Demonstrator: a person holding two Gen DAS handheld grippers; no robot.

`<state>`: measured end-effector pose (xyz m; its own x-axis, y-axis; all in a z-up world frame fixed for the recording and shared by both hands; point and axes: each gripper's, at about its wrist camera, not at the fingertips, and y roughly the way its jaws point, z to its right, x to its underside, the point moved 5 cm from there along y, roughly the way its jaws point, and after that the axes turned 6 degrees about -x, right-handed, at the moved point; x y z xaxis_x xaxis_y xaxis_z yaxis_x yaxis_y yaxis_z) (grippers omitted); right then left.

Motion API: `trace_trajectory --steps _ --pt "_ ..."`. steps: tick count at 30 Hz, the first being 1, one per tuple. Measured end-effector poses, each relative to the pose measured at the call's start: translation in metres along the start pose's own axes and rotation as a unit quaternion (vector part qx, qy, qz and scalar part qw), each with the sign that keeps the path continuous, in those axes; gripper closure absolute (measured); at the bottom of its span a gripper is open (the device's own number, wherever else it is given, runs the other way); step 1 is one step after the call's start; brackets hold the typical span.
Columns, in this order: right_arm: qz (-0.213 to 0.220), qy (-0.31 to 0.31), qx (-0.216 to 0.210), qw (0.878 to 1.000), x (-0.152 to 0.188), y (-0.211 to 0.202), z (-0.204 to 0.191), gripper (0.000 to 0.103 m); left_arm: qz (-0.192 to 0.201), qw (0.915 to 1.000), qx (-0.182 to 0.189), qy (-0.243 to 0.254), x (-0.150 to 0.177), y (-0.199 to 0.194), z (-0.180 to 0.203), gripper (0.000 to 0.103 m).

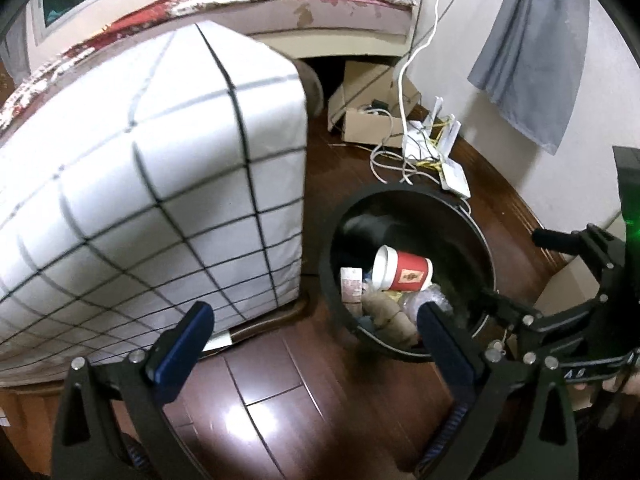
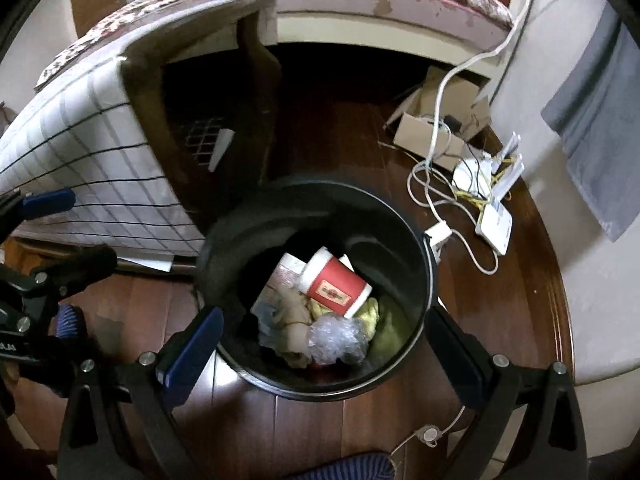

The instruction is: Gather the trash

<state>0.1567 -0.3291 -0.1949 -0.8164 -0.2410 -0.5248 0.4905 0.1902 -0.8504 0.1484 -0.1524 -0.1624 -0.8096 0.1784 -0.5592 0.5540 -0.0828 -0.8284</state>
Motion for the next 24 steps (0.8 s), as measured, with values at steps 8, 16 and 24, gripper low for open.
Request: trace_trajectory --steps 8,16,24 --pt "0.016 -0.014 -0.003 1.000 -0.004 -0.039 -0.031 0.001 0.029 0.9995 -0.010 -0.002 -0.005 -0.042 -0.015 0.001" --pt "0.049 -0.020 0.000 0.999 -0.014 -0.093 -0.067 0.001 0.063 0.9977 -0.024 0.006 0.008 -0.091 -0.026 0.001" --pt "0.085 0.006 0.003 0.996 -0.025 -0.148 -0.080 0.001 0.106 0.9938 -0.034 0.001 0.007 -0.146 -0.043 0.001"
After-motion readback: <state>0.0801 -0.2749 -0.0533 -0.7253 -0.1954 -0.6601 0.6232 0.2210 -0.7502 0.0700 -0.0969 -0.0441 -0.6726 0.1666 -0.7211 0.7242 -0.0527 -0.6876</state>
